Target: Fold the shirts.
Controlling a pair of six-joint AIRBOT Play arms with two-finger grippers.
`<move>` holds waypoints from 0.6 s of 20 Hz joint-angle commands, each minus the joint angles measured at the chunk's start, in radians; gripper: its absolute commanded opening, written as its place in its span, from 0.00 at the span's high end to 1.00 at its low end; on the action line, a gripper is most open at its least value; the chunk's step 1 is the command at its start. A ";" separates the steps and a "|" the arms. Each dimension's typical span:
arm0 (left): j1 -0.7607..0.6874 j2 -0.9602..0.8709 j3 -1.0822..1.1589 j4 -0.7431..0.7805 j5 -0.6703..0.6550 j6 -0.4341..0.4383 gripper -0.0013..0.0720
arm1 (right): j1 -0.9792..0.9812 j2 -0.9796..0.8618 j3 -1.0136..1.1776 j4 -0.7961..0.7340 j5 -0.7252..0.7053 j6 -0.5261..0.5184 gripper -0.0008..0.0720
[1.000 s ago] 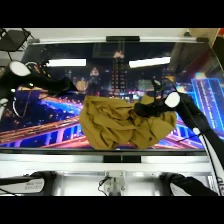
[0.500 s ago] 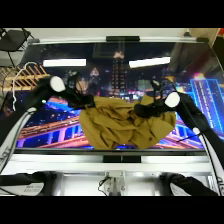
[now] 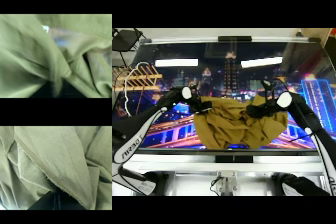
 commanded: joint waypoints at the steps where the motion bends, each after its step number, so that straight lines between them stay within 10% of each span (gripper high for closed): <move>1: 0.029 0.002 0.014 0.002 0.014 0.029 0.91 | -0.005 0.000 0.002 -0.002 -0.002 -0.005 0.91; 4: 0.047 0.091 0.095 0.021 -0.043 0.208 0.91 | -0.008 0.000 0.050 -0.028 0.034 -0.024 0.77; 5: 0.047 0.135 0.124 0.020 -0.074 0.236 0.91 | -0.008 -0.001 0.077 -0.028 0.075 -0.085 0.31; 6: 0.040 0.179 0.138 0.020 -0.102 0.240 0.91 | -0.008 -0.001 0.113 -0.032 0.138 -0.153 0.17; 12: -0.085 0.354 0.134 0.119 -0.307 0.260 0.91 | 0.000 -0.047 0.336 -0.170 0.097 -0.249 0.08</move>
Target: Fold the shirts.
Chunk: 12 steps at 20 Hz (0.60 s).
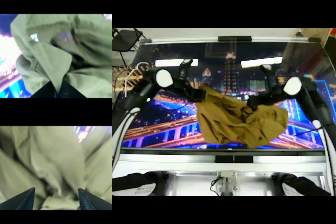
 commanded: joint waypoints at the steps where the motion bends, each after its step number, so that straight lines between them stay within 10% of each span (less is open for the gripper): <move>1: -0.079 0.078 0.007 0.057 -0.113 0.004 0.91 | 0.002 -0.069 0.111 -0.053 -0.014 -0.110 0.07; 12: -0.172 0.116 0.008 0.176 -0.208 -0.086 0.91 | 0.002 -0.466 0.146 0.175 0.155 -0.313 0.10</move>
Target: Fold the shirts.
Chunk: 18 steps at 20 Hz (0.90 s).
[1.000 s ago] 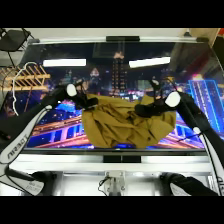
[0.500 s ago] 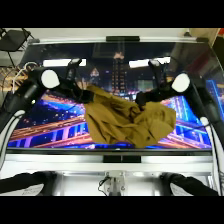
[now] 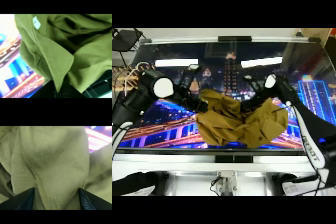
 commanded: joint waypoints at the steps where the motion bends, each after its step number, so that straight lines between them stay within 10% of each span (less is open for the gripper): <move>1: -0.008 0.013 0.001 0.016 -0.016 -0.013 0.91 | 0.000 -0.073 0.004 0.076 0.044 -0.037 0.26; 3: -0.007 0.019 0.001 0.017 -0.015 -0.013 0.91 | -0.003 -0.077 0.014 0.074 0.029 -0.018 0.90; 8: 0.060 0.025 0.137 0.094 0.082 -0.007 0.91 | -0.023 -0.025 0.273 0.051 -0.021 0.003 0.91; 14: 0.214 0.031 0.693 -0.094 0.400 0.024 0.91 | -0.056 0.224 0.664 -0.079 -0.415 0.088 0.91; 18: 0.219 0.150 0.631 -0.130 0.451 0.070 0.91 | -0.056 0.458 0.677 -0.345 -0.284 0.360 0.91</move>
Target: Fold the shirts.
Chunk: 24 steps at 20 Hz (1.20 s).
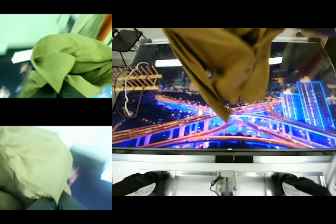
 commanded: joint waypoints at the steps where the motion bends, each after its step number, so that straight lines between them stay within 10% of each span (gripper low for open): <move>1: 0.018 0.087 -0.068 -0.041 0.007 0.030 0.91 | -0.003 0.175 0.040 -0.227 0.180 0.288 0.91; 5: 0.009 0.082 -0.384 -0.041 -0.192 0.030 0.91 | 0.085 0.299 -0.262 -0.256 0.564 0.445 0.91; 11: -0.089 0.079 -0.906 -0.046 -0.017 0.023 0.91 | 0.298 0.433 -1.140 -0.241 0.270 0.717 0.89; 12: -0.107 0.079 -0.961 -0.046 -0.010 0.023 0.91 | 0.326 0.427 -1.226 -0.220 0.224 0.719 0.74; 13: -0.125 0.080 -1.010 -0.046 -0.014 0.023 0.91 | 0.344 0.422 -1.270 -0.215 0.202 0.719 0.32; 14: -0.139 0.080 -1.043 -0.046 -0.024 0.023 0.91 | 0.351 0.415 -1.274 -0.228 0.211 0.692 0.15; 19: -0.171 0.092 -1.069 -0.007 -0.078 0.027 0.91 | 0.283 0.403 -1.053 -0.351 0.195 0.518 0.13; 24: -0.171 0.121 -1.069 -0.006 -0.090 0.027 0.91 | 0.176 0.120 -0.959 -0.024 0.314 0.248 0.13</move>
